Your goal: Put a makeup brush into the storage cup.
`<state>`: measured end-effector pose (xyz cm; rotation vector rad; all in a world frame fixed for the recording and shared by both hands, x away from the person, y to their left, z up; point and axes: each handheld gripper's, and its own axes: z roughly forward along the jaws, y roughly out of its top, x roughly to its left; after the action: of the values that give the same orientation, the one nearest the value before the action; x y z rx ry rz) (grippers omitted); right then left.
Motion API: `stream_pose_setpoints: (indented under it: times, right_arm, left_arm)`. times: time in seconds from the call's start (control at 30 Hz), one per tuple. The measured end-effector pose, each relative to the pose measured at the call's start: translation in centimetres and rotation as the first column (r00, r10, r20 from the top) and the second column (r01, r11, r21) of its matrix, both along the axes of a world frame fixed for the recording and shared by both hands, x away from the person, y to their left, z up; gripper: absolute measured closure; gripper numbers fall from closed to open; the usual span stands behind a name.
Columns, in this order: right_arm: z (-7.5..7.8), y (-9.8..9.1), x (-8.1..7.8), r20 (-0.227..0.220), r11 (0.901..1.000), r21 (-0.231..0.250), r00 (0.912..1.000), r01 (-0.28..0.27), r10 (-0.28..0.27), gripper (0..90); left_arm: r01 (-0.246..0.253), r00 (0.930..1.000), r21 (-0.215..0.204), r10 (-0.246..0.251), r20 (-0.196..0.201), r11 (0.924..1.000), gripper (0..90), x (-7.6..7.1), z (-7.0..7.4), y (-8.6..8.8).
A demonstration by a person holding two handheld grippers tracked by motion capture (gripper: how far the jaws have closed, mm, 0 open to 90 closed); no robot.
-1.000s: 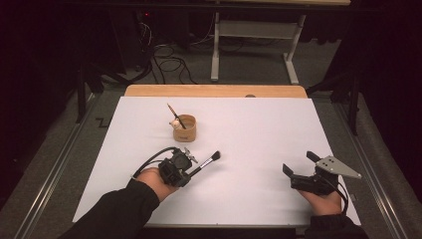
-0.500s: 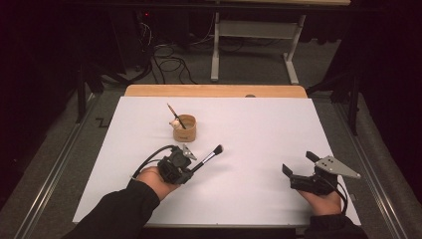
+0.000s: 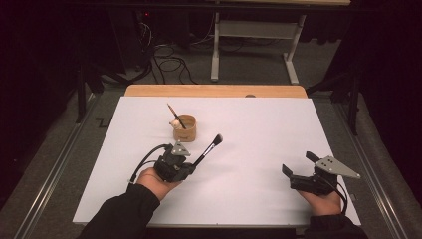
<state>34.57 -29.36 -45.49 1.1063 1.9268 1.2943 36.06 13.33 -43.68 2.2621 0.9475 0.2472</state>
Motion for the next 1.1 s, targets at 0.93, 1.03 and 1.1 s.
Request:
stream_pose_setpoints:
  times: [0.93, 1.03, 1.1]
  right_arm:
    - [-0.2, 1.0, 0.1, -0.015, 0.9998, -0.018, 0.9998, -0.012, 0.012, 2.7]
    - [-0.2, 1.0, 0.0, -0.014, 0.9997, -0.020, 0.9998, -0.012, 0.012, 2.7]
    - [-0.3, 1.0, -0.1, -0.018, 0.9998, -0.019, 0.9998, -0.009, 0.008, 2.7]
  left_arm:
    - [-0.022, 0.9925, -0.223, 0.048, 0.112, 0.9746, 79.3, -1.6, -2.4, 1.2]
    - [-0.021, 0.9918, -0.225, 0.049, 0.118, 0.9740, 79.2, -1.7, -2.5, 1.3]
    - [-0.011, 0.9906, -0.230, 0.041, 0.130, 0.9732, 79.2, -1.9, -2.7, 1.4]
